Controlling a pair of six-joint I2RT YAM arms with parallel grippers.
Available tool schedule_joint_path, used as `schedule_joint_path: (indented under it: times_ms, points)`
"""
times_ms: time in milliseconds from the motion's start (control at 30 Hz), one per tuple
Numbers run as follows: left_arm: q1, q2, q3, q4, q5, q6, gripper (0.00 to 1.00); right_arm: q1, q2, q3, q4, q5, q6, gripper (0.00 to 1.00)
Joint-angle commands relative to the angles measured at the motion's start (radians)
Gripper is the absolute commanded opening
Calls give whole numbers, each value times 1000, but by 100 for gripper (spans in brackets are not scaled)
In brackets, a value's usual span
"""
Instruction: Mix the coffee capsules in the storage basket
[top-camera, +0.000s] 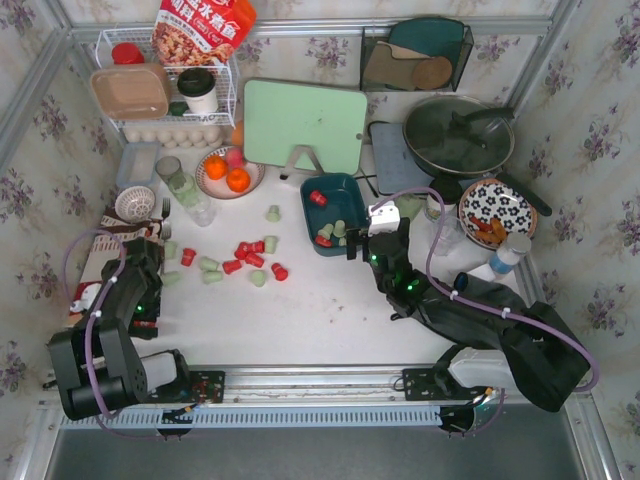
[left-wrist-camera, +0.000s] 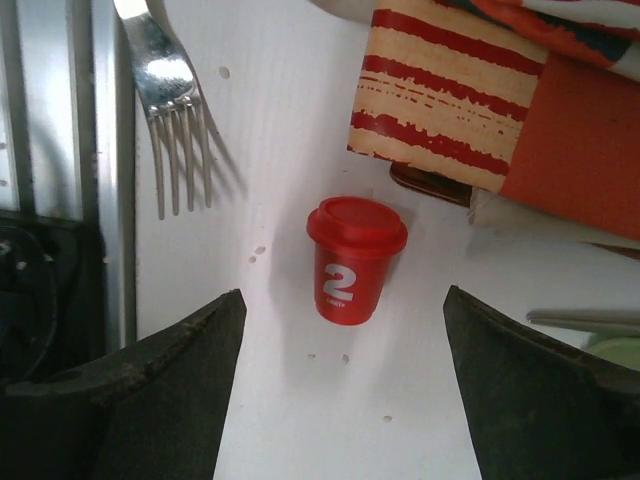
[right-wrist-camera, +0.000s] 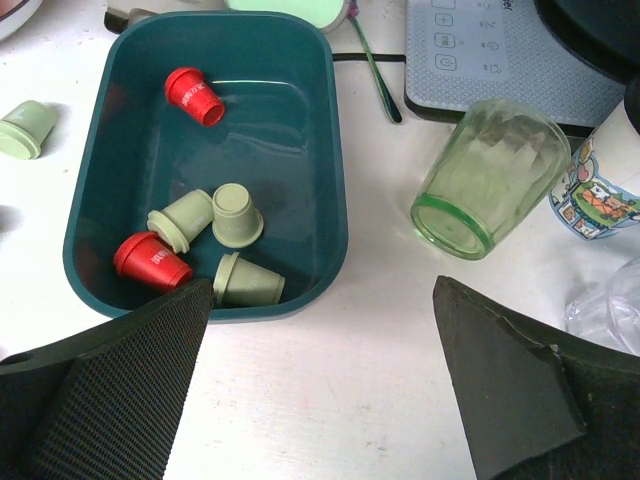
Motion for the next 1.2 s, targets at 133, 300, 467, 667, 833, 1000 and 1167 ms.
schedule_joint_path:
  times_ms: [133, 300, 467, 667, 833, 1000, 1167]
  points:
    - [137, 57, -44, 168, 170, 77, 77, 0, -8, 6, 4, 11, 7, 100]
    - [171, 91, -47, 198, 222, 105, 71, 1, -14, 4, 4, 11, 6, 100]
    - [178, 82, -49, 207, 231, 129, 50, 1, -13, 3, 4, 17, 4, 100]
    - [175, 44, -70, 217, 291, 176, 37, 0, -4, 5, 7, 19, 3, 100]
    - [133, -46, -69, 203, 344, 219, 32, 1, -3, 5, 7, 24, 1, 100]
    - [-63, -207, 7, 138, 222, 242, 33, 1, 3, 5, 9, 32, -2, 100]
    - [-296, -270, 86, 208, 104, 348, 27, 1, 9, 5, 11, 43, -5, 100]
